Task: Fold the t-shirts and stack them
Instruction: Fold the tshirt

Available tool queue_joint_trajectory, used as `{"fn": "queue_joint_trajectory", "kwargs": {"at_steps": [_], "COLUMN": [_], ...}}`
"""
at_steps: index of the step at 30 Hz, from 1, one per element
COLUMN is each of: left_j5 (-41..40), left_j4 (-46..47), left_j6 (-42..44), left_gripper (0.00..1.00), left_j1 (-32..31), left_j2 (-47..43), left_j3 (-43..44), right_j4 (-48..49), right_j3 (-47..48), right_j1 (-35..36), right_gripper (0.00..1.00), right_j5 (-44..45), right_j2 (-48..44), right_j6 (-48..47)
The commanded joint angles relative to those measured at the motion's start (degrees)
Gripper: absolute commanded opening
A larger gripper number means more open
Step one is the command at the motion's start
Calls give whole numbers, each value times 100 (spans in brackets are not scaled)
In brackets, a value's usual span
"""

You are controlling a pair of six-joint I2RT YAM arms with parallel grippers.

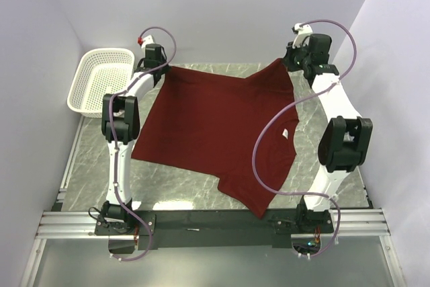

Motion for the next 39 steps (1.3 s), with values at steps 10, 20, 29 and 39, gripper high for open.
{"fn": "queue_joint_trajectory", "kwargs": {"at_steps": [10, 20, 29, 39], "left_j5": [14, 84, 110, 102], "left_j4": [585, 788, 867, 770], "left_j6": [263, 386, 395, 403], "left_gripper": [0, 0, 0, 0], "left_j1": [135, 153, 162, 240], "left_j2": [-789, -1211, -1404, -1475], "left_j3": [-920, -1430, -1737, -1782], "right_j4": [414, 511, 555, 493], "right_j3": [-957, -1449, -1809, -2214], "right_j1": [14, 5, 5, -4], "right_gripper": [0, 0, 0, 0], "right_j5": [-184, -262, -262, -377], "right_j2": [-1145, -1531, -1927, -2340], "right_j6": [-159, -151, -177, -300]}}
